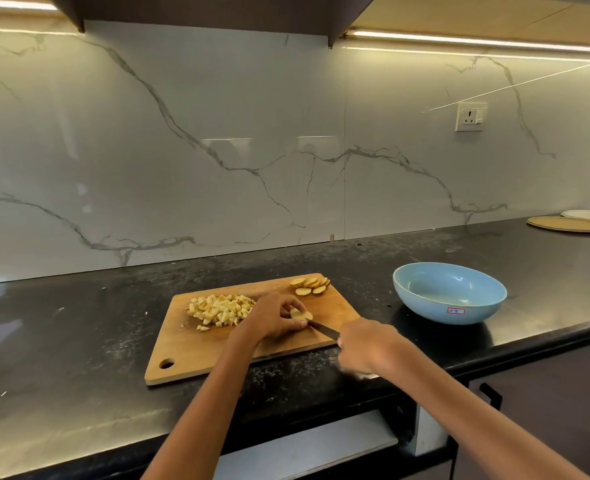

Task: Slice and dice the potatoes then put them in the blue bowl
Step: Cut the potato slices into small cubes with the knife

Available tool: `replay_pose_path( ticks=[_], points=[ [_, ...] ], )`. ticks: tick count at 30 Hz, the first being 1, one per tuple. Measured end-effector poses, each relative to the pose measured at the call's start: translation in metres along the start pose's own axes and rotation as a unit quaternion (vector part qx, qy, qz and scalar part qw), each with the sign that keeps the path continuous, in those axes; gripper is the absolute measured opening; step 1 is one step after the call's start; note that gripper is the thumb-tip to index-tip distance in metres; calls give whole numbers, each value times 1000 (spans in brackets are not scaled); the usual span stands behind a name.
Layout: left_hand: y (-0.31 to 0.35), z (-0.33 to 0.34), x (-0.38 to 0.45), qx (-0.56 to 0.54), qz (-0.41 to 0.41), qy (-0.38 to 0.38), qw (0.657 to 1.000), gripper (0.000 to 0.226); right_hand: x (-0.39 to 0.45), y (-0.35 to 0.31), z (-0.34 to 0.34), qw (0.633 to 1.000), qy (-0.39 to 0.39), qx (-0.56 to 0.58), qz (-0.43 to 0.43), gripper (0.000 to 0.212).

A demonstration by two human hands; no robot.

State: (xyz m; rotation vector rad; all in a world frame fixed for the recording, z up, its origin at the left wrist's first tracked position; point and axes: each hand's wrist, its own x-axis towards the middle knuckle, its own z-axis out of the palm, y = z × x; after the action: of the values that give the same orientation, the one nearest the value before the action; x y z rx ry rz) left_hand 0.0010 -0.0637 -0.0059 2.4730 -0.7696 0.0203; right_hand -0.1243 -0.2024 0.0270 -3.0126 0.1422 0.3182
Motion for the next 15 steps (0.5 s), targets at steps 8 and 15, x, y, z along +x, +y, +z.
replay_pose_path(
  ticks=[8,15],
  points=[
    [-6,11,-6,-21,3,46,999,38,-9,10,-26,998,57,-19,-1,29],
    [-10,10,-12,-103,-29,144,984,75,16,-14,-2,989,102,105,8,25]
  ],
)
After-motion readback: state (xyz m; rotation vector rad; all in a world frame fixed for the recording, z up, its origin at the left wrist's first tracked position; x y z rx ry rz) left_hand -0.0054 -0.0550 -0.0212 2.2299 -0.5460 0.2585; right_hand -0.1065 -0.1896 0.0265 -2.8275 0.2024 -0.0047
